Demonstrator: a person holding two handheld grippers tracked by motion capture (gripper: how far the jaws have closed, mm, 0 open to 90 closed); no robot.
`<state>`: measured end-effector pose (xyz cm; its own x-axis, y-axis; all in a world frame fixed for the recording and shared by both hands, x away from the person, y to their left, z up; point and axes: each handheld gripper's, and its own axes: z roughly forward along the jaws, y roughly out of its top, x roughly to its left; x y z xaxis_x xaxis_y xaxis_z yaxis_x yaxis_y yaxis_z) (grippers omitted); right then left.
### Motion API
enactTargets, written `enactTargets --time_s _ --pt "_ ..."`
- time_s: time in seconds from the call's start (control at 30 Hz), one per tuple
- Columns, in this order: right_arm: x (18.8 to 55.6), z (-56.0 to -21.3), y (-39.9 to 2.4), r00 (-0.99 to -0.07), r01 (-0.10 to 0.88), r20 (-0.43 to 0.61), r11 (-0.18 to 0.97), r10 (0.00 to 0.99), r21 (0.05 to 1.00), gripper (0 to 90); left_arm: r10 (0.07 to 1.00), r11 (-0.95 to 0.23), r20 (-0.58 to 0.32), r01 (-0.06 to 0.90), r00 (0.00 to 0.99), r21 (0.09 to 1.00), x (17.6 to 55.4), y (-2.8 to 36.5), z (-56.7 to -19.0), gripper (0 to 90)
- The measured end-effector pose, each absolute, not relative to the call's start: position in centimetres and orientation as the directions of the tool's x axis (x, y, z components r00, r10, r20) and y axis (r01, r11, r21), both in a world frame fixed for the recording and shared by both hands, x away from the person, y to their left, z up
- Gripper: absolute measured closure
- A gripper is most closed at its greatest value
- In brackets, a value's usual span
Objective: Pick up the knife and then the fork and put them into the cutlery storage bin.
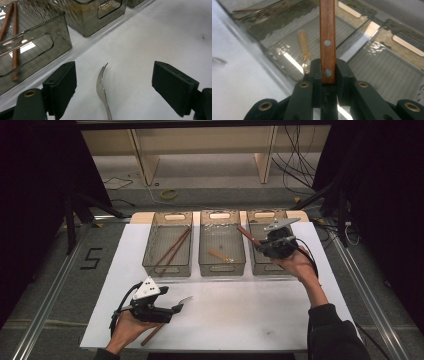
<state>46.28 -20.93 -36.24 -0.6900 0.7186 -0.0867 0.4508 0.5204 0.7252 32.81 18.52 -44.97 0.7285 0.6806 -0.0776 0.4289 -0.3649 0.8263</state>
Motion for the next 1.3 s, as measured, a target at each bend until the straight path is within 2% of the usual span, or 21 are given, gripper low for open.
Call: enactTargets --time_s 0.67,1.3 --pt "52.2 -37.6 -22.0 -0.523 0.588 -0.055 0.407 0.851 0.699 77.8 0.7 -0.336 -0.096 0.445 0.708 0.83 32.5 19.5 -45.4 19.3" --pt "54.6 -39.2 -21.9 -0.424 0.664 -0.027 0.33 0.905 0.671 77.6 0.706 -0.326 -0.107 0.455 0.701 0.829 32.5 19.9 -45.5 19.2"
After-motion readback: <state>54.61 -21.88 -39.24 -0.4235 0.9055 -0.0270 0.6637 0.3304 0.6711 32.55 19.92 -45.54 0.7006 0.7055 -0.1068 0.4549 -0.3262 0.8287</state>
